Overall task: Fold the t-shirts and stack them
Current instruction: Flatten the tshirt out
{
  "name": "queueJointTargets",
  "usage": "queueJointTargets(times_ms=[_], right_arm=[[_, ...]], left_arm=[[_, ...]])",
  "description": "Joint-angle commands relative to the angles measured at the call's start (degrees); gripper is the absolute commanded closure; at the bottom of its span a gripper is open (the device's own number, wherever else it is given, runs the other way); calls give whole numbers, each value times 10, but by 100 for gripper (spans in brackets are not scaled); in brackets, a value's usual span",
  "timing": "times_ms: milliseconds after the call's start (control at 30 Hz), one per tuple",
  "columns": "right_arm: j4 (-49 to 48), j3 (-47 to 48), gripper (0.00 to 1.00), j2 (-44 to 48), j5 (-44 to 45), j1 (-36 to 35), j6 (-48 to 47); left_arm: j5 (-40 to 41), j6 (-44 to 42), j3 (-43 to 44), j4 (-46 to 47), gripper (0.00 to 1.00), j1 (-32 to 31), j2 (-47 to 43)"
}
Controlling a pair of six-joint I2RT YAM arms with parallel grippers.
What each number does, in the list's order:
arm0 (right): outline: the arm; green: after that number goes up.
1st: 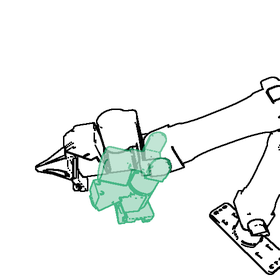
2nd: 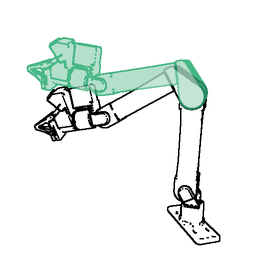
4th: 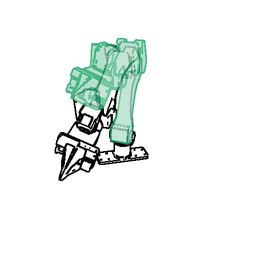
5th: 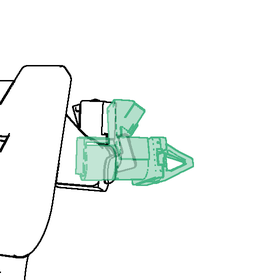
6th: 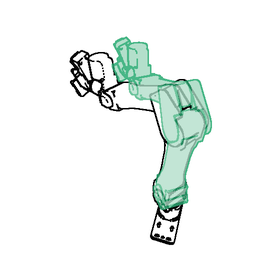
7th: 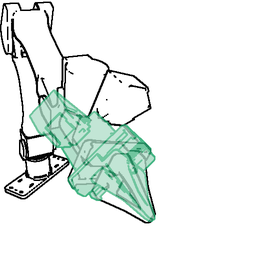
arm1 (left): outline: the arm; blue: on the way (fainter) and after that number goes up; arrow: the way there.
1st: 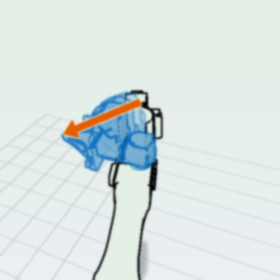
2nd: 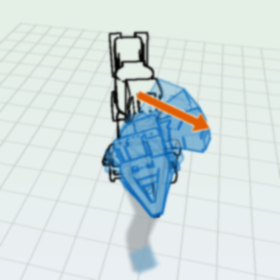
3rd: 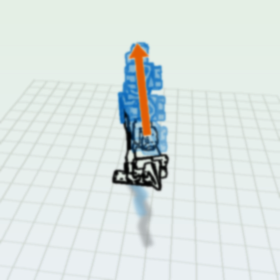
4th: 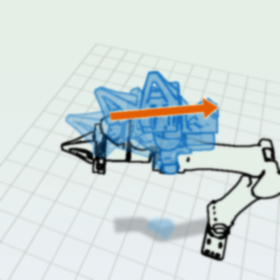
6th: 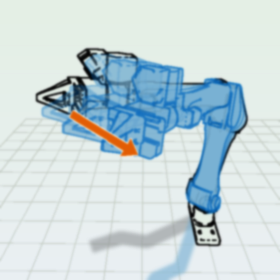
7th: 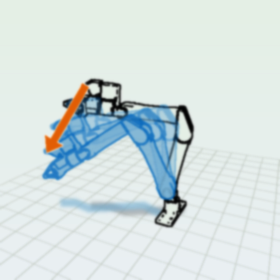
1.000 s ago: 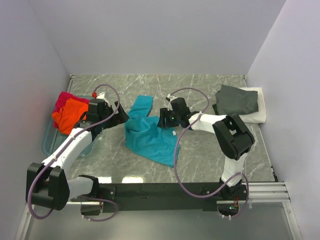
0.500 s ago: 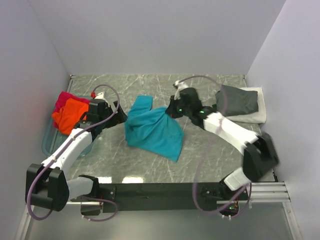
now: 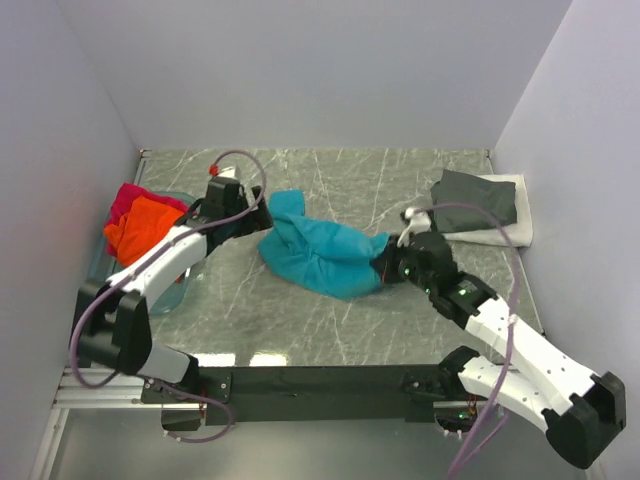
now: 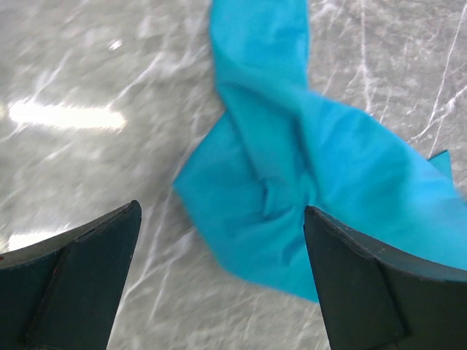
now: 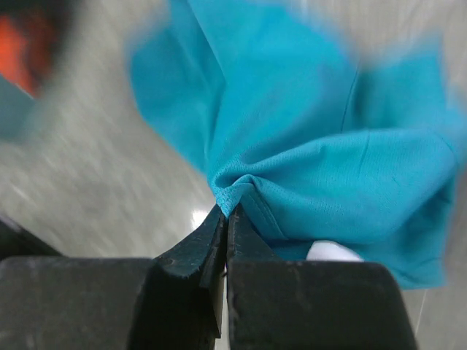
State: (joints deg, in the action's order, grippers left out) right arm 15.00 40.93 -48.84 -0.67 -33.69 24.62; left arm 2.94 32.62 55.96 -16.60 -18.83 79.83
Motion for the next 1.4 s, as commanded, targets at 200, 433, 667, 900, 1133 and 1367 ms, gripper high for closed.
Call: queueJointTargets(times_ms=[200,433,667,900,1133,1367], right_arm=[[77,-97,100,9,6,-69,123],[47,-146,100,15,1,-100,156],[17,-163,100,10,-3,-115,170],[-12,-184,100,3,-15,-119,175],[-17,-186,100,8,-18,-120,175],[-16,-192,100,19,-17,-121,177]], left_arm=[[44,-17,209,-20,1,-68,209],[105,-27,362,-69,1,-88,360],[140,-52,441,-63,9,-98,438],[175,-83,506,-70,16,-111,498],[185,-105,550,-80,21,-114,552],[194,-122,559,-88,57,-115,582]])
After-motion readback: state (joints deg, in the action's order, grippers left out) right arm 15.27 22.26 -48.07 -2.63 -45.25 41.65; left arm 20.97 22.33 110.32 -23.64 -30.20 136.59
